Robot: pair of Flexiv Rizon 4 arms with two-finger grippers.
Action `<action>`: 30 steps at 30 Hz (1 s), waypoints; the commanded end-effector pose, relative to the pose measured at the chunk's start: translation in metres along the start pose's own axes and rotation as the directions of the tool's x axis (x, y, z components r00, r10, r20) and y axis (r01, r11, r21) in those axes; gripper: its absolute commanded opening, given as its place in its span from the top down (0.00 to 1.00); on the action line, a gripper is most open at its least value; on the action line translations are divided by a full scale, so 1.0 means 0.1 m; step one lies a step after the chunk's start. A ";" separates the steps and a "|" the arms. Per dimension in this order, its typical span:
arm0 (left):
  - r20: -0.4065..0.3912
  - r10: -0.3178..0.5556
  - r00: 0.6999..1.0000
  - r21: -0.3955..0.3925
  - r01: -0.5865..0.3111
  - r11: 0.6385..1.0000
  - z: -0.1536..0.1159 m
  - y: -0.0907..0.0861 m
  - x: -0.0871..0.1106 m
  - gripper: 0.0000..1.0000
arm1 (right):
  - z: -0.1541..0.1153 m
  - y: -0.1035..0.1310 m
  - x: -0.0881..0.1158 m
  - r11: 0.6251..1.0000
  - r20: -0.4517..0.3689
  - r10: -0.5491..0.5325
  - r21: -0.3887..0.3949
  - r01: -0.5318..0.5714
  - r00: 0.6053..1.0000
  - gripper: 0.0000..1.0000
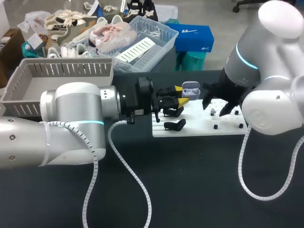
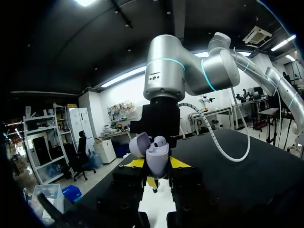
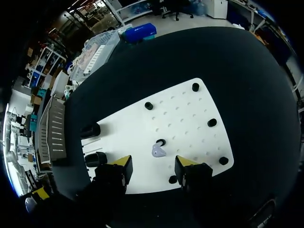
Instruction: Pick up each earbud case from the left stands, insert the matching earbuds, close the lid, and place the case in the box.
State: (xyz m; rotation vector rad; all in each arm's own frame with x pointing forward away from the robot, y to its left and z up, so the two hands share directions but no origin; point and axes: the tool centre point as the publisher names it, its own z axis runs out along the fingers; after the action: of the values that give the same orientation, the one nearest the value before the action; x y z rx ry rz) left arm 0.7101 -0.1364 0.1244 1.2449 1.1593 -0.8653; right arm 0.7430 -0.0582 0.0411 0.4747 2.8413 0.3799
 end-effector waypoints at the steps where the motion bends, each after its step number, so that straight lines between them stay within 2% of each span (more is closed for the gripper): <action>1: 0.001 0.001 1.000 -0.004 -0.001 1.000 0.00 0.00 0.00 1.00 | 0.03 0.03 -0.01 1.000 -0.002 0.012 0.012 -0.012 1.000 0.50; 25: 0.001 0.001 1.000 -0.004 -0.001 1.000 0.00 0.00 0.00 1.00 | 0.18 0.00 -0.06 0.999 -0.021 0.031 0.023 -0.030 0.999 0.53; 30: 0.001 0.001 1.000 -0.004 -0.001 1.000 0.00 0.00 0.00 1.00 | 0.19 -0.01 -0.07 0.999 -0.024 0.033 0.020 -0.032 0.999 0.56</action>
State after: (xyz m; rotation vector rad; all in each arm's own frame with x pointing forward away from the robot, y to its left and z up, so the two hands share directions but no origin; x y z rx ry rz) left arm 0.7101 -0.1364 0.1244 1.2449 1.1593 -0.8653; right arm 0.7514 -0.0578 0.0252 0.5263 2.8609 0.3637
